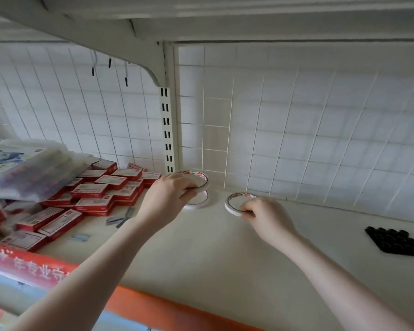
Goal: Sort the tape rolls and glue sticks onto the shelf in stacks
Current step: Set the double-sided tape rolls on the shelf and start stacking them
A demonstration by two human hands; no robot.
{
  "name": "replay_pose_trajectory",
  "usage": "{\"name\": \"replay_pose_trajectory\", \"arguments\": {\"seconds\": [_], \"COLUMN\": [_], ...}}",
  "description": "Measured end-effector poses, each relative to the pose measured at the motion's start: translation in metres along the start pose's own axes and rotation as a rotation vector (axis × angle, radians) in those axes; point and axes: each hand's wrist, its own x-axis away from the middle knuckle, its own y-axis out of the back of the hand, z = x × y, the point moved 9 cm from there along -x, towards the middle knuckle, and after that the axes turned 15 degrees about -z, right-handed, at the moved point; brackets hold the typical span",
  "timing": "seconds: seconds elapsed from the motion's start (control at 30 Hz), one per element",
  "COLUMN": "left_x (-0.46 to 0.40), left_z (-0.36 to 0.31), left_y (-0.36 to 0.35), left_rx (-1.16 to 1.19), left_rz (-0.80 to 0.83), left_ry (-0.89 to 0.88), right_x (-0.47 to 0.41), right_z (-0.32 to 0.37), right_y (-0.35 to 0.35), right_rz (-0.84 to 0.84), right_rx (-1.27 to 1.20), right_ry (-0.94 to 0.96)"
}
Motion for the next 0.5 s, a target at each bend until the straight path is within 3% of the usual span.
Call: {"name": "replay_pose_trajectory", "arguments": {"seconds": [0.5], "left_x": [-0.002], "left_z": [0.035], "left_y": [-0.031], "left_rx": [0.049], "left_rz": [0.051], "left_ry": [0.013], "right_x": [-0.007], "right_z": [0.005], "right_y": [-0.032], "right_rz": [-0.03], "right_rx": [0.039], "right_ry": [-0.039]}}
